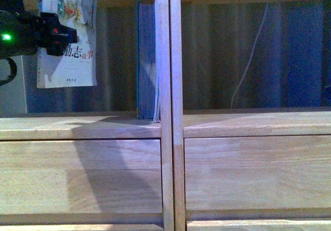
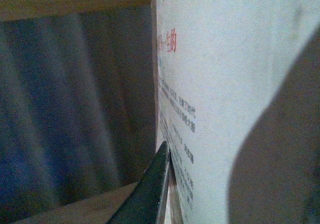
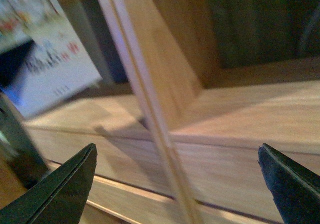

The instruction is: Organize books on shelf

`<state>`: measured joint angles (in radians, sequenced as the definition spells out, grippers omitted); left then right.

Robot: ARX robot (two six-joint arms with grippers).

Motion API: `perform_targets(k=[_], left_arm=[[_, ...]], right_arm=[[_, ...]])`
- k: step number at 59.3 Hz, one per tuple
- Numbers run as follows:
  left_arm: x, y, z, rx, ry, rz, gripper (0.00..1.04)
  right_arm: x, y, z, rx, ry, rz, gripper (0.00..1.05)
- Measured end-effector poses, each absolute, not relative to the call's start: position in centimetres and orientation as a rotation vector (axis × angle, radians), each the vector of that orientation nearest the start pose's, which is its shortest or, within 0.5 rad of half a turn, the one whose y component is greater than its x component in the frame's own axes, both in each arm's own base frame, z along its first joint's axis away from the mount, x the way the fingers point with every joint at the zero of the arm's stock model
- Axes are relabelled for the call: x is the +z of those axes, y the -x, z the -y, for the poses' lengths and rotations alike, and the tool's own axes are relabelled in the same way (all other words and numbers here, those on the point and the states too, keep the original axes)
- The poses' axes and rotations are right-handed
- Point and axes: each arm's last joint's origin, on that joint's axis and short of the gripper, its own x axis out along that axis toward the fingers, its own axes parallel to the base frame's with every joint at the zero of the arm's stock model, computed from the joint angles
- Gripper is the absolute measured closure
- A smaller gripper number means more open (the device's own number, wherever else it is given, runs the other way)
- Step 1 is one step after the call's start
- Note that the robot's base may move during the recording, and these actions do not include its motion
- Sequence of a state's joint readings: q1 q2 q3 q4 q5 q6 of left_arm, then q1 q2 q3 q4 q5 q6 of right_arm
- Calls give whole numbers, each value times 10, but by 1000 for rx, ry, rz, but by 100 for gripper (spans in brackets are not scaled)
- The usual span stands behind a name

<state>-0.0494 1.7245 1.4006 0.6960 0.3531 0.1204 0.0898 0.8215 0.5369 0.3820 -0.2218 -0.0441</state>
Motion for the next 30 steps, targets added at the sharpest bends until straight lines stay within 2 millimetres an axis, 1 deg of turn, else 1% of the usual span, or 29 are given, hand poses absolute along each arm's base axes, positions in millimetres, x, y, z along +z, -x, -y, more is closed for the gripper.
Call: perform_targets(k=[3,7,13,23,30], left_arm=[[376,-413,31,-357,-193,377,88],[375,-426,34,-348,-216,371,88],[377,-438,42,-345,-240,370,88],[379,-451,61,-349,-267,346,88],[371,-459,71,-338,-283,306,88]], right_arm=[[293,-181,-25,300,80,107,7],[293,-175,-28,303,102,116,7],[292,-166,-35,318,111,124,7],[293,-150,-43,346,104,137,7],[294,-140,-44,353,95,153,7]])
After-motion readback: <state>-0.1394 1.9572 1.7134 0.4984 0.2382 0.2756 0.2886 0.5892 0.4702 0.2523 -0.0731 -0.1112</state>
